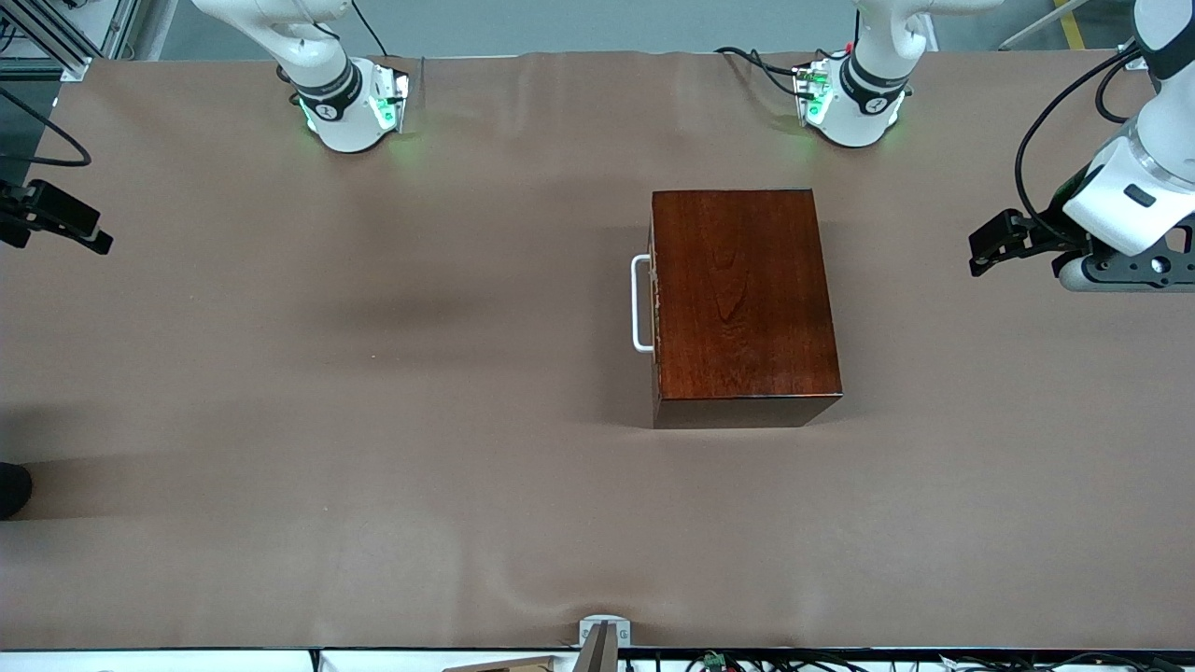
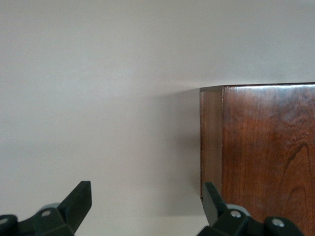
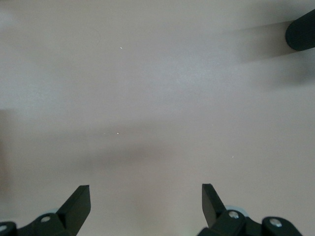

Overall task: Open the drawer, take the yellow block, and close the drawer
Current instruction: 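Move the left gripper toward the wooden box's white drawer handle, then lower the left gripper around the white drawer handle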

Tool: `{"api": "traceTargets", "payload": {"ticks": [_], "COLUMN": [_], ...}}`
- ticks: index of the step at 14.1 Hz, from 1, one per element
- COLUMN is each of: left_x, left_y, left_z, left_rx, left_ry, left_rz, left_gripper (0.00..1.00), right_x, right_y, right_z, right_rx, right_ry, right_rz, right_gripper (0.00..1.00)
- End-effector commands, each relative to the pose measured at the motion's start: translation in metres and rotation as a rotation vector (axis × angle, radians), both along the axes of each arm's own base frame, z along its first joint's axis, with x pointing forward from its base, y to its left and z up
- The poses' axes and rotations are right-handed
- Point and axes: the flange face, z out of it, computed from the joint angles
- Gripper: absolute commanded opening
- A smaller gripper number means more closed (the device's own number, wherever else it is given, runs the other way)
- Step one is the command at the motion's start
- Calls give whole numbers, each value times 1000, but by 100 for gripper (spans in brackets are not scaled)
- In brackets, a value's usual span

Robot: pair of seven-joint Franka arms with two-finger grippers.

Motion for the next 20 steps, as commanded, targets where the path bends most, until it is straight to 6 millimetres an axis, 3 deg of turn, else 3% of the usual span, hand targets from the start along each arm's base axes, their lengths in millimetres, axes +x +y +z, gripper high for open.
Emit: {"api": "traceTargets", "payload": {"ticks": [1,3,11,12,14,16,18,20], "left_x": [4,6,10,9,0,-10,-24,-40], "left_y": [-3,-8,-21,-34,-77,-140,-195,-271], "left_z": [5,10,-3,-5,0,12,9,-4], "left_rx": [-21,-19,-19,-19,-26,-42,-52,-68], "left_ry": [-13,-27,-3,4,-5,-24,-5,22], "left_rz": [-1,-8,-50,-68,-122,-112,-91,-108], "left_gripper": [100,100,100,100,100,100,100,100], "right_x": [0,0,0,0,0,0,0,0], "right_y": [0,0,2,2,3,3,3,4], "right_z": [4,4,4,4,4,4,4,4], "right_rx": [4,4,5,5,5,5,5,4], "right_ry": [-3,-3,0,0,1,0,1,-2], "right_rz": [-3,-2,1,1,3,3,3,4], "right_gripper": [100,100,100,100,100,100,100,100]}}
